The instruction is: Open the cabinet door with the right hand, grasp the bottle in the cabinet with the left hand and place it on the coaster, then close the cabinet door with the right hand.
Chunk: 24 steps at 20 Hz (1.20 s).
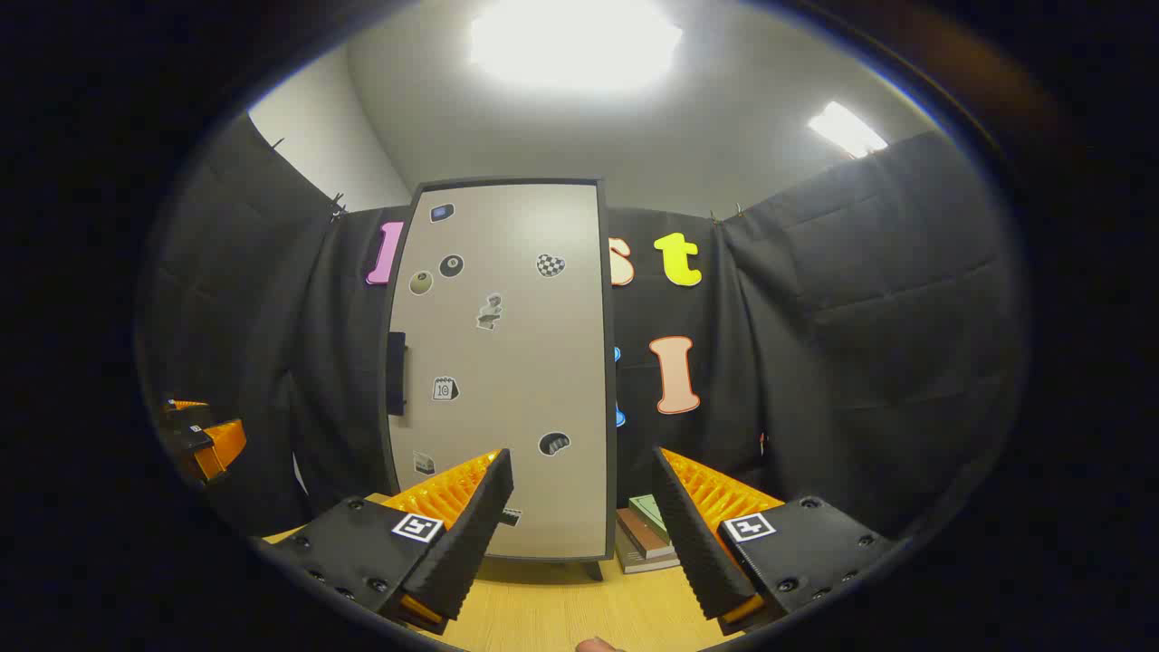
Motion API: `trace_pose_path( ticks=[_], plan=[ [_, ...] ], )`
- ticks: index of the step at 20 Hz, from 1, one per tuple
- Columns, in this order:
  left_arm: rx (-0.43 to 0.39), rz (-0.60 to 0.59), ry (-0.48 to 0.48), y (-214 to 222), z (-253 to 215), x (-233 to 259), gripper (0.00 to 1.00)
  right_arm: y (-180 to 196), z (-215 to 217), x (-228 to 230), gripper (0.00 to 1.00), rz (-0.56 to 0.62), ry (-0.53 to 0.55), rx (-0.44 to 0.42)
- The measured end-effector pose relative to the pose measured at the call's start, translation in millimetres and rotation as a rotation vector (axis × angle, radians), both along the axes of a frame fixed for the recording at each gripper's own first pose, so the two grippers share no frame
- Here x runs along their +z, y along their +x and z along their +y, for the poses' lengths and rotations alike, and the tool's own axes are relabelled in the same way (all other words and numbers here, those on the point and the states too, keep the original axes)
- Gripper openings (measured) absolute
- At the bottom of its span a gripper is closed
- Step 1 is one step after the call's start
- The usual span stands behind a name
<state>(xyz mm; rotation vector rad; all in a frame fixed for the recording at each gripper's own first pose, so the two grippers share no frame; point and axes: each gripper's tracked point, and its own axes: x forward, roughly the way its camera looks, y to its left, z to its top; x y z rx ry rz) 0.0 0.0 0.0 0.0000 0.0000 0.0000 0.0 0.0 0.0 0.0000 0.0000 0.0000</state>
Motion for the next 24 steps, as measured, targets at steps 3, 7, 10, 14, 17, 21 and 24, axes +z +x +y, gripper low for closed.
trace_pose_path(
  ticks=[3,7,10,14,17,21,24],
  plan=[
    [0.013,-0.003,0.005,-2,-2,2,0.88,3,-8,-5,0.93,0.011,-0.007,-0.009],
    [0.034,0.010,0.008,-7,-10,0,0.86,7,-14,-10,0.96,0.020,-0.001,0.011],
    [0.061,0.014,0.015,-18,-12,-3,0.88,11,-12,-12,0.94,0.020,-0.007,0.044],
    [0.083,0.034,0.022,-35,-8,-10,0.88,22,0,-11,0.94,0.017,0.002,0.085],
    [0.113,0.020,0.041,-37,9,-3,0.86,35,26,9,0.96,-0.013,0.032,0.139],
    [0.129,0.007,0.046,-32,35,-1,0.91,59,69,33,0.94,-0.030,0.067,0.188],
    [0.151,-0.002,0.036,-27,59,-2,0.89,78,102,58,0.96,-0.072,0.066,0.223]
  ],
)
